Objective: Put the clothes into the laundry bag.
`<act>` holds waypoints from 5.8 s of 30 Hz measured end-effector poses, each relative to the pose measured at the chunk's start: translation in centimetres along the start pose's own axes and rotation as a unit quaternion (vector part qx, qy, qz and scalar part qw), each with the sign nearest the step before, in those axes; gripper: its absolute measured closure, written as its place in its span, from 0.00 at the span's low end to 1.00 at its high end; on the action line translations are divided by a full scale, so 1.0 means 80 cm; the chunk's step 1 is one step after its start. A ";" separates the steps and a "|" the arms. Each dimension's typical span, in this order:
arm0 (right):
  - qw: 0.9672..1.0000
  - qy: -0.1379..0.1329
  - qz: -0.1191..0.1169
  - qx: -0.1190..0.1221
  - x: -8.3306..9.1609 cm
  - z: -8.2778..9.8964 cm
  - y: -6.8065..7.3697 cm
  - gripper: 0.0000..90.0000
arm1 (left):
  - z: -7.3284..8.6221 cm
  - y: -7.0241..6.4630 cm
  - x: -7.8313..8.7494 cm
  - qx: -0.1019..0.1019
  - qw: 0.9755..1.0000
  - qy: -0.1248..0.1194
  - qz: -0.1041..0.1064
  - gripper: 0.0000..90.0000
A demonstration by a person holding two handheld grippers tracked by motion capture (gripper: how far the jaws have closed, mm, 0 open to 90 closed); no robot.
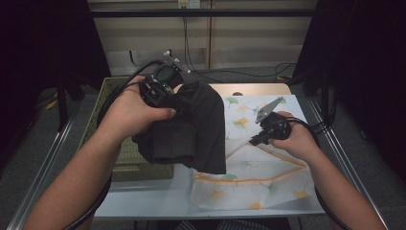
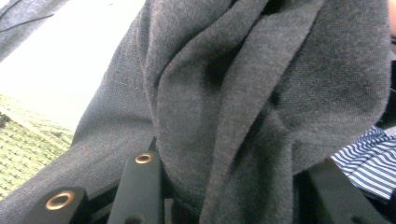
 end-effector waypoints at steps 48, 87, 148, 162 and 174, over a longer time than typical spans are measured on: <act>0.999 -0.030 0.017 -0.012 0.002 -0.020 -0.012 1.00 | 0.014 -0.098 -0.035 -0.053 0.995 0.018 0.086 0.66; 0.999 -0.045 0.012 -0.014 0.007 -0.013 -0.011 1.00 | 0.032 -0.127 -0.149 -0.041 0.987 0.040 0.150 0.65; 0.996 -0.087 0.030 -0.001 0.042 -0.024 -0.004 1.00 | 0.069 -0.105 -0.260 0.022 0.987 0.078 0.138 0.64; 0.994 -0.106 0.032 0.005 0.060 -0.034 0.010 1.00 | 0.064 -0.100 -0.267 0.055 0.989 0.075 0.116 0.64; 0.991 -0.129 0.029 0.006 0.078 -0.039 0.025 1.00 | 0.048 -0.087 -0.267 0.070 0.993 0.044 0.083 0.64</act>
Point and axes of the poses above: each handheld gripper's, and its own axes: x roughly backward along the jaws, z roughly out of its underside, y roughly to its left, the point moved 6 cm from there along -x, roughly forward along the jaws, and after that the axes turned 12 degrees about -y, right-handed, at the moved point
